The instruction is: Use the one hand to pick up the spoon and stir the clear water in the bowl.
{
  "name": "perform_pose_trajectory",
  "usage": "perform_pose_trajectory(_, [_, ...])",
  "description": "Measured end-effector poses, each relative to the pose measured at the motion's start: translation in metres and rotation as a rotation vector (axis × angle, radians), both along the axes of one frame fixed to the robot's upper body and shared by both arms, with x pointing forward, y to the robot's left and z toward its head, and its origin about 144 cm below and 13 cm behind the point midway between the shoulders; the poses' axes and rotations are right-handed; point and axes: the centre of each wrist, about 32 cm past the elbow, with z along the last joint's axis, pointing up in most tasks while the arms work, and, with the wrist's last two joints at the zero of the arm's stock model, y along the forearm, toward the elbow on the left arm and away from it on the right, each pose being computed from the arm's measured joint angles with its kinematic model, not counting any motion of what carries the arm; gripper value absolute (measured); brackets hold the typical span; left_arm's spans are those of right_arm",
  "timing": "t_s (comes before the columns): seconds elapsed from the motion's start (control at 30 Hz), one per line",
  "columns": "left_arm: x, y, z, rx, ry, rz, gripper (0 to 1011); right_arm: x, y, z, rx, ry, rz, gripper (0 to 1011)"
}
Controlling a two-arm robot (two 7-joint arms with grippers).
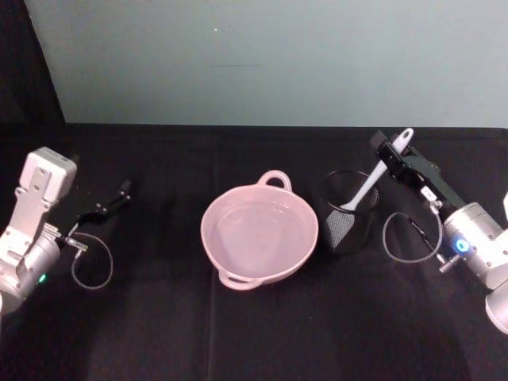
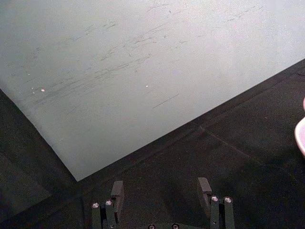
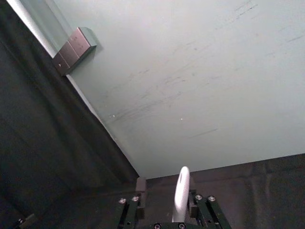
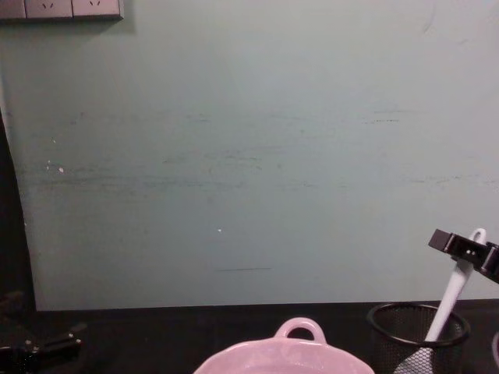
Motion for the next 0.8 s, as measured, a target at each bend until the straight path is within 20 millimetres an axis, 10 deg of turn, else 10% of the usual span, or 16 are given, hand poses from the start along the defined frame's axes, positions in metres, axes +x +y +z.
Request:
perform_pose_trajectory(0.5, [0.000, 0.000, 0.000, 0.000, 0.000, 0.000, 1011, -0.029, -0.011, -0.009, 0.021, 0.013, -0.036, 931])
perform_pose_trajectory(0.8, [0.000, 0.000, 0.000, 0.000, 0.000, 0.000, 1011, -0.060, -0.016, -0.007, -0.015, 0.029, -0.045, 1002])
